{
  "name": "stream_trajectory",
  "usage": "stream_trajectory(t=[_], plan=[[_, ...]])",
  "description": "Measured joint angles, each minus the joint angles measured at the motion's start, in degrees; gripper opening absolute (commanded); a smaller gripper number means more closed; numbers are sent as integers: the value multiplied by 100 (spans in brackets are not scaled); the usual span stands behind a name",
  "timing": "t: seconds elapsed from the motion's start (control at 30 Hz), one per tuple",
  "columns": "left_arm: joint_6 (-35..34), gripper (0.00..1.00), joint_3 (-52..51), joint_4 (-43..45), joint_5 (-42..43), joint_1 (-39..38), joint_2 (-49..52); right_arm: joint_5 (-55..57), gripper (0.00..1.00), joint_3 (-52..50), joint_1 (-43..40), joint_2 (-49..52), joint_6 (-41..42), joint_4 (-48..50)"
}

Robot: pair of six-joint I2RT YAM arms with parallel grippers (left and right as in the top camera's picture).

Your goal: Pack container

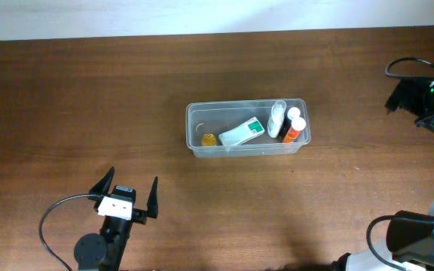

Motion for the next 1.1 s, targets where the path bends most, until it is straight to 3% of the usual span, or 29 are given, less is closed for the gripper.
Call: stream_trajectory(t=[0.6, 1.1], plan=[[0, 99, 0, -2, -15, 0, 0, 0, 98, -7, 0, -199, 4, 4], [0, 99, 0, 0, -15, 0, 0, 0, 98, -374, 0, -3150, 2, 0]])
